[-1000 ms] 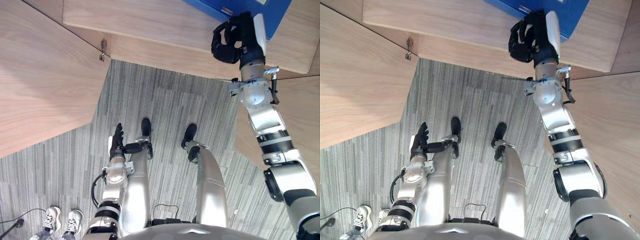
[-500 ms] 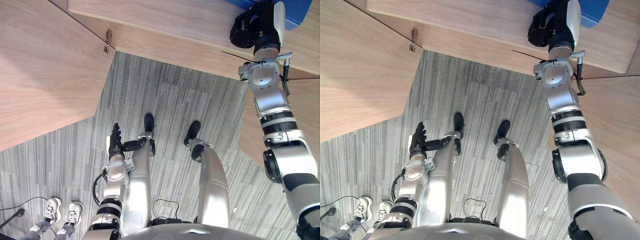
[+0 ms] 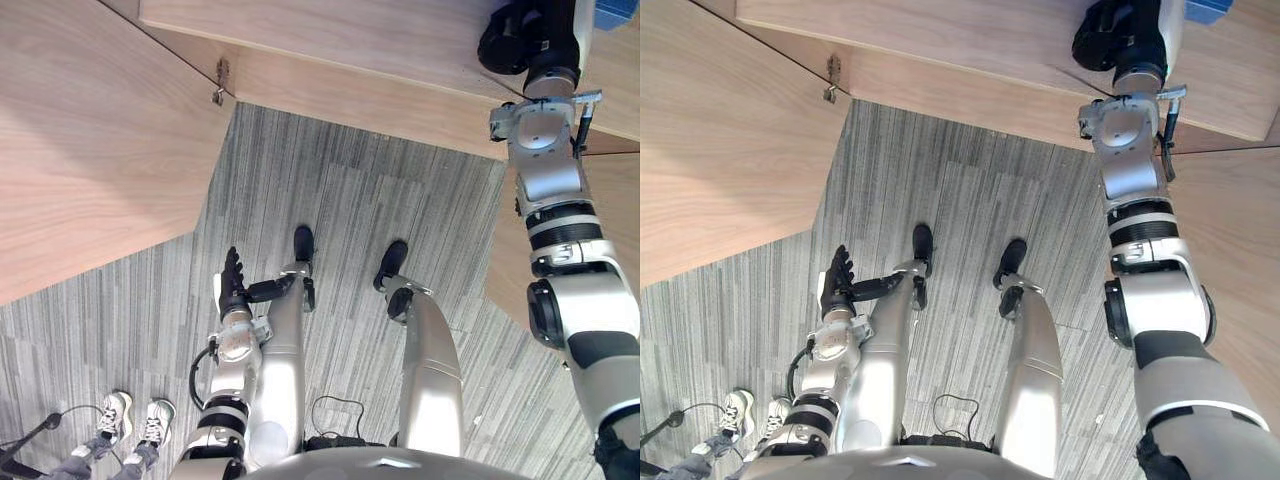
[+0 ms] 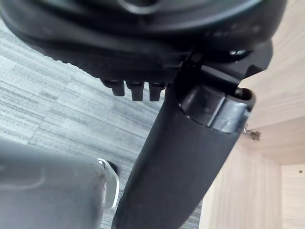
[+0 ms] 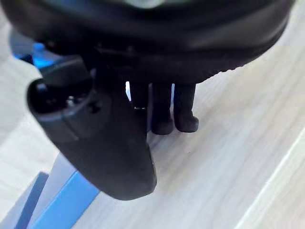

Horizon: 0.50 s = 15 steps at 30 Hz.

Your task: Walk over to the cabinet, pick up the folder, carry it to the office cabinet, place the folder inside the office cabinet, then close the office cabinet door

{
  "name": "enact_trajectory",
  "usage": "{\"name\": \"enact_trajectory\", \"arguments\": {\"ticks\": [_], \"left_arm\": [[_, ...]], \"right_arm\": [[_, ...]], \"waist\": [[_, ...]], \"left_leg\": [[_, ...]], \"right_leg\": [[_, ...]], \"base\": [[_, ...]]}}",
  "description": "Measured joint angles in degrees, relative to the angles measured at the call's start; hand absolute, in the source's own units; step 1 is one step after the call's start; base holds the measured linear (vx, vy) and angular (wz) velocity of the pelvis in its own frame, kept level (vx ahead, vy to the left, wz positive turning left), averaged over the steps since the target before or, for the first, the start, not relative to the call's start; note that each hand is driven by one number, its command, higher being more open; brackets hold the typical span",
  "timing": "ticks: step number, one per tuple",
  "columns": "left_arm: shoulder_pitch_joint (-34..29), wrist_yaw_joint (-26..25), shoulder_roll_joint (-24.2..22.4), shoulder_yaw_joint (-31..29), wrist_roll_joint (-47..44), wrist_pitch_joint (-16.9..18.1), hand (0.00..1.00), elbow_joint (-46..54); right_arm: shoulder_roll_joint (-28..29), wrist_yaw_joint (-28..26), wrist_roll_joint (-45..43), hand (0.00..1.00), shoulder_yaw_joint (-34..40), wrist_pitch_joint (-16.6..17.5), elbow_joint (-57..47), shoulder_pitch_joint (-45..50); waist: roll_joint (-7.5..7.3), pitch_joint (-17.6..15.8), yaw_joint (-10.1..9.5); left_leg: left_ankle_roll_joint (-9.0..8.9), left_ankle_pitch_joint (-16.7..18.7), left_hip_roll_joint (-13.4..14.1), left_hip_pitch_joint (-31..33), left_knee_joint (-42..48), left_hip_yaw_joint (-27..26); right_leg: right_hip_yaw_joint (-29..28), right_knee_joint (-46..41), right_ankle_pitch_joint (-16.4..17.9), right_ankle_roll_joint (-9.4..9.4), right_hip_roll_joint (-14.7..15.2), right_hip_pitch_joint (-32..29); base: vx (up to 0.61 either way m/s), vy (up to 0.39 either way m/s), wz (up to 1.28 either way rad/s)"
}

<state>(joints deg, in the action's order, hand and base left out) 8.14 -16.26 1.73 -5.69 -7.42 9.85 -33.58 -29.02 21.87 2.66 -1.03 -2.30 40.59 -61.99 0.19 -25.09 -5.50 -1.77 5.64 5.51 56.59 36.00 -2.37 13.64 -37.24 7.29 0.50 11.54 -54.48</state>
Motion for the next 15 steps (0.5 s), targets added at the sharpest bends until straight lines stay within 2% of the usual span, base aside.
{"name": "enact_trajectory", "arguments": {"ticks": [4, 7, 10, 12, 15], "left_arm": [[-0.04, 0.44, -0.52, -0.07, -0.96, -0.47, 1.0, -0.31], [-0.15, 0.93, -1.09, -0.07, -0.94, -0.85, 1.0, -0.47], [-0.22, 2.57, -1.2, -0.06, -0.84, -2.12, 1.0, -1.03], [-0.82, 3.33, -1.15, -0.07, -0.74, -2.63, 1.0, -1.69], [-2.17, 4.33, -1.13, -0.04, 0.7, -3.0, 1.0, -1.77]], "right_arm": [[0.33, 1.02, -5.89, 0.0, 4.81, 0.09, -1.67, 2.7], [2.73, 1.61, -11.01, 0.0, 7.35, 2.65, -11.38, 11.49], [8.17, 0.63, -15.79, 0.0, 7.75, 5.86, -19.47, 23.57], [13.59, -1.42, -18.44, 0.0, 6.91, 6.38, -22.86, 33.75], [19.09, -3.88, -18.68, 0.0, 5.97, 6.44, -26.13, 43.71]], "waist": [[0.03, -0.01, 0.47], [0.03, -0.01, 1.26], [-0.02, 0.02, 1.75], [-0.03, 0.13, 2.36], [-0.13, 0.26, 2.76]], "left_leg": [[0.21, 0.17, 0.17, -2.44, 0.22, -0.39], [0.57, 1.19, 0.62, -4.93, 0.72, -0.61], [0.72, 2.16, 1.0, -9.33, 0.62, -1.73], [0.68, 2.43, 1.07, -14.42, -0.97, -2.31], [0.61, 2.45, 1.22, -19.65, -3.16, -2.94]], "right_leg": [[0.01, 0.17, 0.04, 0.03, -0.03, 2.63], [-0.1, 0.34, 0.22, 0.13, -0.42, 5.45], [-1.09, 0.7, 0.44, 0.4, -0.77, 9.34], [-1.34, 2.3, 0.52, 0.52, -1.09, 14.15], [-1.45, 4.35, 0.49, 0.58, -1.46, 18.96]], "base": [[0.0, 0.0, 0.0], [-0.04, 0.008, -0.09], [-0.02, -0.001, -0.16], [0.03, -0.029, -0.1], [0.06, -0.036, -0.09]]}}
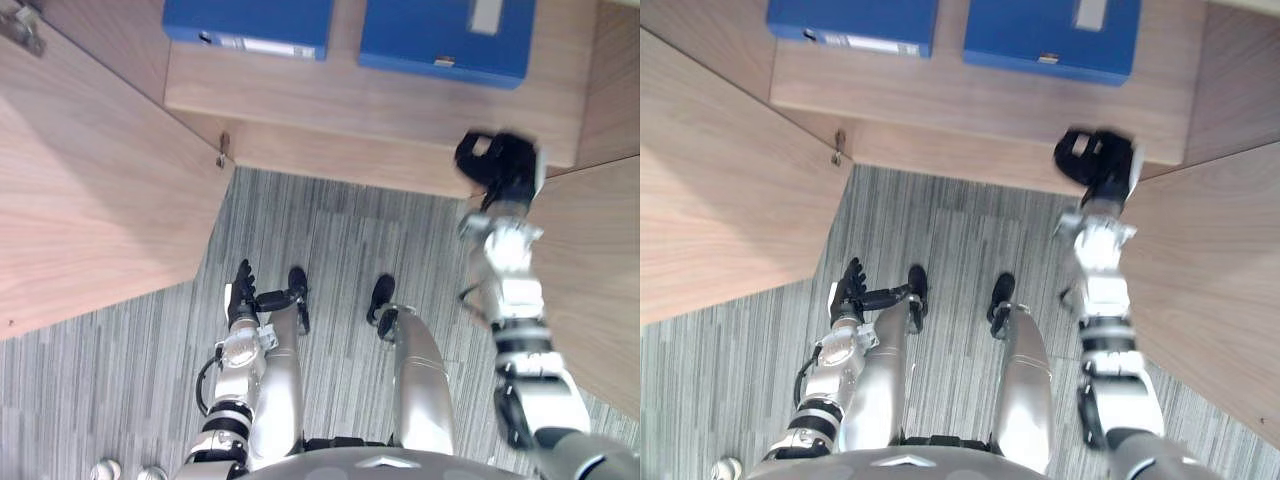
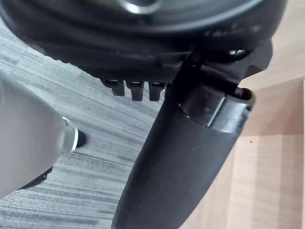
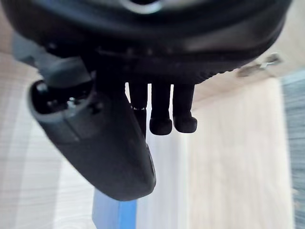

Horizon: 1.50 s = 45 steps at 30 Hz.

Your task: Walk over to the cabinet, pick up the folder, carry it to the office cabinet, place the folder inside the office cabinet, then close the office cabinet door

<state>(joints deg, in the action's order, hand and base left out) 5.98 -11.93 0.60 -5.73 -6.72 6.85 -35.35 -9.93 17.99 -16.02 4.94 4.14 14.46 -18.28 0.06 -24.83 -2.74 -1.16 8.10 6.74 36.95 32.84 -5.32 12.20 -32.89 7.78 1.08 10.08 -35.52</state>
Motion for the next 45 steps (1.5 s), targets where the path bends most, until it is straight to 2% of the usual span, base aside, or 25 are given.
{"name": "enact_trajectory", "arguments": {"ticks": [2, 5, 7, 9, 12, 15, 19, 20, 27, 32, 40, 42, 45], "left_arm": [[-2.37, 0.65, 0.0, 0.02, 1.1, -0.74, 1.0, -0.47], [-4.74, 1.37, 0.32, 0.39, 2.95, -1.32, 1.0, -3.63], [-6.39, 2.04, 0.69, 0.4, 3.54, -1.51, 1.0, -7.37], [-7.01, 2.7, 1.37, 0.47, 5.33, -2.22, 1.0, -10.77], [-7.08, 2.84, 1.87, 0.46, 6.91, -2.62, 1.0, -13.24], [-7.28, 2.92, 2.58, 0.41, 7.61, -2.65, 1.0, -13.82], [-7.32, 2.97, 3.78, 0.28, 9.44, -2.63, 1.0, -15.9], [-7.39, 3.03, 4.0, 0.3, 9.7, -2.65, 1.0, -16.6], [-9.0, 3.7, 3.99, 0.27, 9.81, -3.81, 1.0, -20.49], [-11.06, 3.55, 4.0, -0.38, 9.67, -3.96, 1.0, -21.17], [-11.56, 2.11, 3.94, -0.25, 9.43, -3.9, 1.0, -20.51], [-13.25, 1.16, 3.88, -0.14, 8.4, -3.93, 1.0, -15.92], [-16.91, 0.42, 3.58, 0.51, 6.93, -3.75, 1.0, -3.54]], "right_arm": [[3.91, -2.6, 0.39, 0.0, -2.36, 0.13, -1.71, 9.06], [7.19, -5.73, 3.75, 0.0, -4.04, 0.28, -1.33, 17.52], [8.37, -7.83, 7.67, 0.0, -4.2, 1.21, 3.47, 20.92], [8.14, -9.02, 12.11, 0.0, -3.79, 1.22, 11.4, 21.24], [7.61, -9.29, 16.61, 0.0, -2.42, 1.06, 20.72, 21.3], [7.69, -9.26, 18.49, 0.0, 0.1, 0.57, 28.74, 21.3], [7.86, -9.03, 18.48, 0.0, 3.03, -0.39, 36.59, 21.09], [7.81, -8.76, 18.39, 1.0, 3.37, -0.73, 38.61, 21.04], [8.34, -8.11, 17.43, 1.0, 8.08, -2.74, 42.71, 21.06], [8.91, -7.73, 15.76, 1.0, 11.08, -3.28, 44.56, 21.42], [9.1, -7.2, 13.68, 1.0, 12.38, -3.5, 45.2, 21.76], [9.14, -6.73, 13.67, 1.0, 12.48, -3.5, 45.23, 21.81], [9.22, -6.35, 13.65, 1.0, 13.16, -3.48, 45.2, 22.28]], "waist": [[-0.42, 2.02, 0.2], [-0.84, 5.66, 0.46], [-1.38, 9.67, 1.63], [-1.56, 11.81, 2.66], [-1.07, 12.86, 3.31], [-0.4, 14.34, 3.5], [-0.09, 16.54, 3.56], [-0.14, 16.62, 3.68], [-0.65, 17.28, 4.71], [-1.78, 18.57, 4.78], [-1.32, 19.12, 4.94], [-1.26, 19.13, 4.94], [-1.17, 19.16, 4.91]], "left_leg": [[-0.38, 0.11, 0.43, -4.78, -2.82, -1.23], [-1.13, -0.36, 0.91, -10.6, -8.09, -2.47], [-1.75, -2.76, 0.59, -14.64, -13.97, -2.96], [-2.12, -5.02, 0.18, -19.67, -20.02, -3.57], [-2.32, -6.14, -0.25, -25.27, -24.72, -3.75], [-2.4, -6.24, -0.81, -29.13, -27.02, -3.76], [-2.29, -6.73, -1.36, -32.09, -29.29, -3.75], [-2.32, -6.99, -1.73, -33.05, -29.88, -3.69], [-1.54, -9.14, -2.74, -36.13, -33.33, -3.67], [-1.79, -10.36, -3.32, -37.91, -36.01, -3.64], [-1.48, -10.58, -4.0, -41.31, -37.38, -3.61], [-1.34, -10.57, -4.03, -42.19, -37.42, -3.52], [-1.24, -10.5, -4.13, -43.0, -37.42, -3.07]], "right_leg": [[-0.61, 2.78, -0.23, 0.32, -0.84, 3.93], [-1.07, 8.29, -1.38, 0.67, -2.27, 9.09], [-0.95, 13.7, -3.06, 0.92, -3.04, 12.68], [-0.96, 20.26, -5.71, 1.16, -4.07, 17.62], [-0.99, 26.64, -7.77, 1.79, -4.65, 23.8], [-0.93, 30.35, -8.79, 2.37, -4.7, 28.26], [-0.9, 32.85, -9.65, 2.73, -4.63, 31.33], [-0.85, 33.25, -9.81, 2.78, -4.58, 32.16], [-1.07, 35.31, -11.56, 2.87, -4.46, 34.37], [-1.14, 36.72, -12.41, 3.34, -4.22, 35.49], [-1.41, 38.03, -12.83, 3.47, -4.01, 38.67], [-1.31, 38.08, -12.67, 3.47, -4.02, 39.65], [-0.85, 38.05, -12.42, 3.48, -3.96, 40.67]], "base": [[0.1, -0.03, -0.24], [0.16, -0.021, -0.22], [0.22, -0.023, -0.08], [0.25, 0.002, -0.11], [0.15, 0.018, -0.07], [0.1, 0.034, 0.0], [0.04, 0.02, 0.0], [0.0, 0.0, 0.0], [-0.07, 0.017, -0.01], [-0.07, 0.022, 0.0], [0.0, 0.009, -0.01], [0.04, 0.001, 0.02], [0.01, 0.006, 0.07]]}}
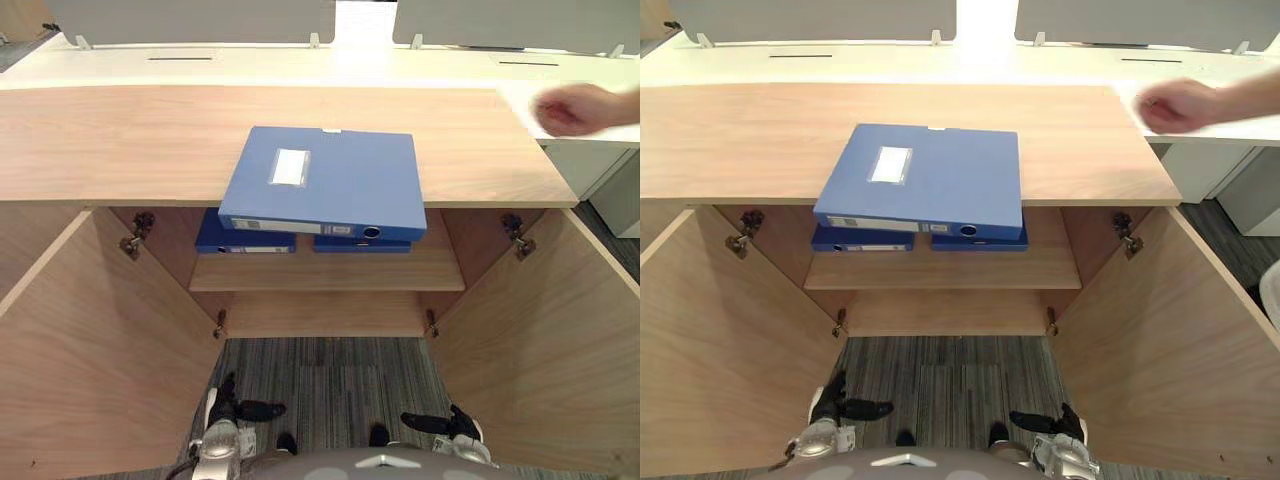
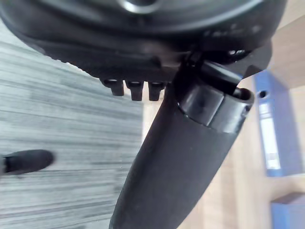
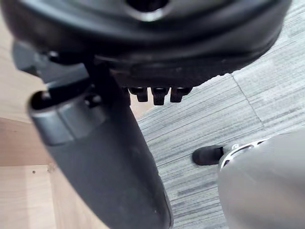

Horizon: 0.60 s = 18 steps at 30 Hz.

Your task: Walk over to the cabinet, pick up the folder, carry it to the office cabinet, place the folder inside the office cabinet, then close the office cabinet door

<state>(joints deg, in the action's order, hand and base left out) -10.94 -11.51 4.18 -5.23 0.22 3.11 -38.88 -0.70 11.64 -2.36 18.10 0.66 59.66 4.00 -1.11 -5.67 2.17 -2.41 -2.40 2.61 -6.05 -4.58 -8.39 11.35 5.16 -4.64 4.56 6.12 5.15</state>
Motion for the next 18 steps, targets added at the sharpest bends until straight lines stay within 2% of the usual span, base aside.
{"name": "enact_trajectory", "arguments": {"ticks": [3, 8, 12, 18], "left_arm": [[-4.12, -0.08, -0.2, 0.72, -1.01, 0.44, 1.0, 15.29], [-6.73, -0.37, -0.17, 1.31, -0.97, 3.19, 1.0, 30.49], [-6.89, -1.16, -0.11, -0.37, -0.92, 5.19, 1.0, 36.11], [-7.06, -2.6, 0.09, -3.46, -0.58, 5.3, 1.0, 42.94]], "right_arm": [[-0.03, 0.03, -0.09, 1.0, 0.02, 0.04, -0.37, 0.49], [-1.34, -0.29, -0.01, 1.0, 0.92, 0.12, -0.28, 2.65], [-1.89, -0.98, 0.0, 1.0, 0.94, 0.04, -0.13, 4.42], [-1.96, -1.84, 0.03, 1.0, 0.96, -0.33, 1.63, 5.88]], "waist": [[0.45, 0.36, -0.15], [1.28, 2.12, -0.55], [1.6, 2.6, -0.51], [0.58, 3.26, -0.49]], "left_leg": [[0.03, 0.02, 0.0, -0.76, 0.0, 0.26], [-0.22, 0.56, 0.0, -2.46, -0.28, 1.46], [-0.29, 0.7, 0.09, -3.27, -0.39, 1.74], [-0.19, 0.94, 0.46, -4.2, -0.38, 2.19]], "right_leg": [[0.37, -0.58, 0.42, -0.04, 0.09, 0.49], [1.42, -1.89, 2.28, 0.13, 0.29, 2.1], [1.74, -1.83, 2.61, 0.1, 0.21, 3.11], [2.21, -1.89, 2.96, 0.04, -0.13, 4.24]], "base": [[-0.02, 0.013, 0.04], [-0.01, 0.003, 0.14], [0.01, -0.003, 0.03], [0.01, -0.006, 0.03]]}}
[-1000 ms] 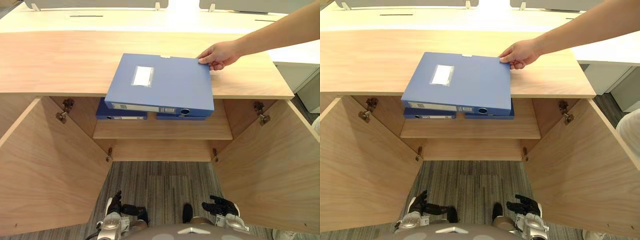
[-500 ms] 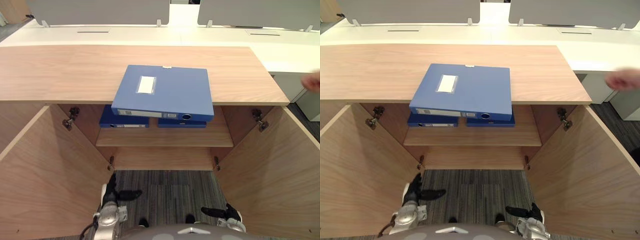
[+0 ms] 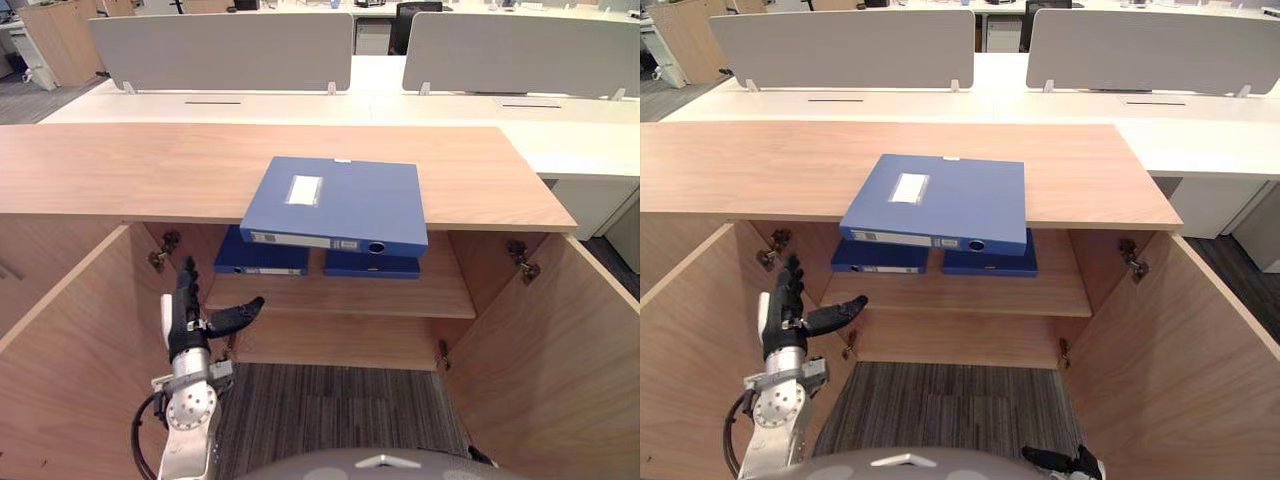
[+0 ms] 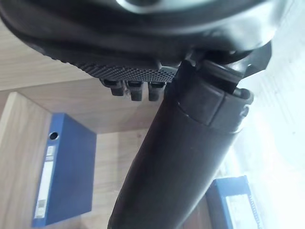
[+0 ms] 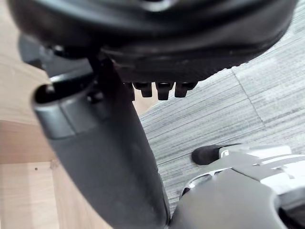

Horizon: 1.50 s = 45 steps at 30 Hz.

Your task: Walk over to the cabinet, pick up the folder, carry it to the office cabinet, place the folder inside the office cabinet, then close the office cabinet door

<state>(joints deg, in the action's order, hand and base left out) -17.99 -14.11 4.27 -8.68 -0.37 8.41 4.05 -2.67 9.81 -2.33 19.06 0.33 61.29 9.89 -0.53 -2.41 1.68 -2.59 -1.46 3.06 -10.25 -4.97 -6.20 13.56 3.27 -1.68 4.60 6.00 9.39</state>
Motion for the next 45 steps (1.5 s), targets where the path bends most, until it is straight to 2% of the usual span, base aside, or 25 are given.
{"name": "enact_trajectory", "arguments": {"ticks": [4, 11, 19, 23, 28, 32, 37, 40, 42, 45], "left_arm": [[-0.03, -0.55, 1.29, -0.9, 1.15, 0.04, 1.0, 3.98], [1.79, 0.01, 14.65, -2.08, 7.93, 1.27, 1.0, 6.08], [5.34, 3.41, 18.65, -2.3, 12.19, 1.54, 1.0, 5.98], [11.71, 3.24, 22.7, -3.19, 8.56, 1.7, 1.0, 6.51], [19.24, 3.03, 23.33, -2.87, 3.04, 4.41, 1.0, 9.71], [24.15, 3.44, 23.69, 1.33, 3.1, 5.57, 1.0, 9.98], [26.26, 4.27, 24.67, 6.33, 2.91, 5.71, 1.0, 10.4], [20.54, 6.12, 22.58, 13.86, 0.89, 8.09, 1.0, 14.7], [17.33, 8.91, 21.24, 22.36, 3.58, 8.79, 1.0, 12.99], [17.05, 12.57, 21.89, 25.57, 7.78, 7.75, 1.0, 6.71]], "right_arm": [[-0.04, -0.92, 0.05, 1.0, -0.02, -0.01, 0.34, 0.05], [-0.51, -2.52, 1.6, 1.0, -0.53, -0.02, 0.37, 0.47], [-1.27, -3.36, 2.39, 1.0, -2.24, -0.01, 0.61, 1.12], [-1.24, -3.84, 2.74, 1.0, -2.22, -0.35, 2.69, 1.35], [-1.17, -4.67, 2.73, 1.0, -2.18, -0.35, 2.71, 2.02], [-1.29, -4.84, 2.73, 1.0, -2.13, -0.33, 2.79, 1.9], [-1.31, -4.8, 2.73, 1.0, -2.04, -0.32, 2.89, 1.76], [-1.23, -4.79, 2.72, 1.0, -2.03, -0.28, 2.93, 1.75], [-1.21, -4.79, 2.74, 1.0, -2.13, -0.29, 3.17, 1.74], [-1.26, -4.82, 2.78, 1.0, -2.23, -0.27, 3.14, 1.21]], "waist": [[-0.13, 0.19, 0.02], [0.33, 1.51, 0.02], [0.26, 2.09, 0.07], [-0.02, 2.38, -0.29], [-0.17, 2.81, -0.27], [-0.28, 3.49, -0.17], [-0.29, 3.71, 0.15], [-0.54, 3.68, 0.37], [-0.67, 3.64, 0.17], [-0.65, 3.61, 1.36]], "left_leg": [[-0.01, 0.53, 0.12, -1.53, 0.02, -0.08], [-0.49, 1.3, 0.86, -1.94, 0.34, -0.76], [-0.63, 1.43, 1.11, -2.35, 0.34, -1.02], [-0.95, 2.37, 1.38, -2.1, 1.37, -1.33], [-1.04, 3.06, 1.6, -1.96, 2.43, -1.67], [-1.1, 3.19, 1.71, -1.97, 2.57, -2.16], [-1.01, 3.5, 1.76, -2.54, 2.72, -2.61], [-0.94, 4.05, 1.64, -2.7, 3.13, -2.8], [-0.91, 4.34, 1.63, -2.92, 3.54, -2.87], [-0.93, 4.36, 1.78, -3.11, 3.51, -3.16]], "right_leg": [[-0.02, 0.02, 0.49, -0.09, -0.12, 1.53], [-0.68, 0.03, 0.97, -0.54, -0.88, 1.74], [-1.03, 0.1, 1.11, -0.68, -1.23, 2.03], [-1.52, -0.67, 1.7, -0.73, -1.31, 2.04], [-2.2, -2.62, 2.9, -0.8, -1.3, 1.36], [-2.92, -4.19, 3.77, -0.91, -1.31, 0.5], [-3.55, -5.53, 4.47, -0.9, -1.24, -0.21], [-3.83, -6.41, 5.11, -0.74, -0.99, -0.25], [-3.9, -6.32, 5.12, -0.73, -1.01, -0.13], [-4.11, -6.23, 5.08, -0.8, -1.17, -0.14]], "base": [[0.01, -0.002, 0.0], [0.0, -0.005, -0.04], [0.0, 0.003, -0.02], [-0.01, 0.005, -0.04], [0.01, 0.0, -0.04], [0.02, -0.002, -0.07], [-0.01, 0.0, -0.06], [-0.01, 0.005, -0.03], [0.0, 0.0, 0.0], [-0.01, -0.008, -0.04]]}}
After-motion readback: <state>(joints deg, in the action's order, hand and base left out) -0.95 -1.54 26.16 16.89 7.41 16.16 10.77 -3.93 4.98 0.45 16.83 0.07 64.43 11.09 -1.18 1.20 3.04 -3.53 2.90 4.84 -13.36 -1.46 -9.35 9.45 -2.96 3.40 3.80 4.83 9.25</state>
